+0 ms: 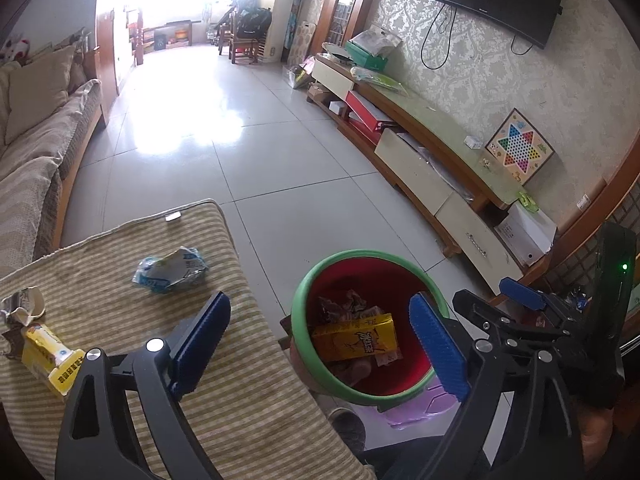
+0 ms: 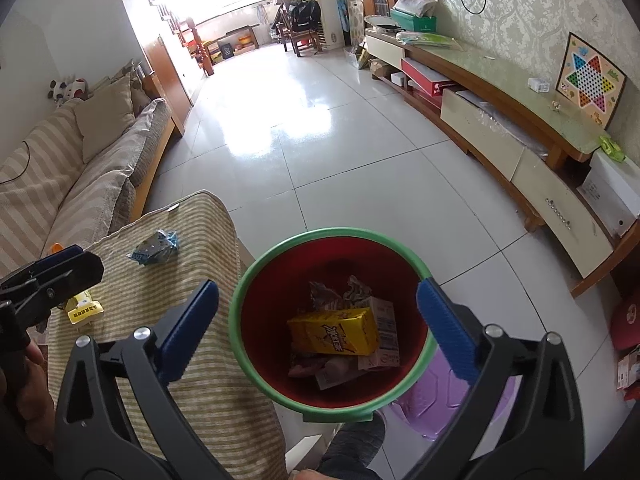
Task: Collect trash
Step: 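Open both tools to drop the juice box and milk carton into the bin, then move both open tools back over the coffee table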
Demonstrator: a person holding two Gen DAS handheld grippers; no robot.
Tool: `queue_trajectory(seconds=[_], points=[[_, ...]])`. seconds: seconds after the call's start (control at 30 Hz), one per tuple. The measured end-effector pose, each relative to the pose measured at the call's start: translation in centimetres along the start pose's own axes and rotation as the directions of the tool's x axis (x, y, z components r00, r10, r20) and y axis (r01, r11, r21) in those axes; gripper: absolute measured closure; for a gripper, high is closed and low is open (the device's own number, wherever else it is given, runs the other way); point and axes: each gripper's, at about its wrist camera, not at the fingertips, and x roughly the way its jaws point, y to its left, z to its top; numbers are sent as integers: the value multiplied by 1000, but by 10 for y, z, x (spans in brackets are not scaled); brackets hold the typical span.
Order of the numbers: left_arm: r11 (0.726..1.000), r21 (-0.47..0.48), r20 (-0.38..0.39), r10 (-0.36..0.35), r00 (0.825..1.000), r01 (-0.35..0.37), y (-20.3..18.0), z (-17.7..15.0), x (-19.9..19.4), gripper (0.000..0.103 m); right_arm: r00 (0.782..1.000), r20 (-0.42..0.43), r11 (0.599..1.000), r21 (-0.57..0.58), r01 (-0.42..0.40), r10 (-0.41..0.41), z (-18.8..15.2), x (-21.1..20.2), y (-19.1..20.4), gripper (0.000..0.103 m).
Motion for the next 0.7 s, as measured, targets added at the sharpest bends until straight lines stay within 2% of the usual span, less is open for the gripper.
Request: queue_trajectory(seconds=[0.1,0.43,0.7], points=[[1000,-15,28,23,999,-22,16,-4,-21,8,1000,14,1000,-29,-7,7,3,-9,20,5],[987,-126,80,114,990,-103,100,-33,-89,8,998,12,988,-145,-53,55,-7,-20,106,5],[953,-248,73,195,978,-172,191,-70,-132,8,996,-7,970,-226,-89,89,-21,-13,175,5]])
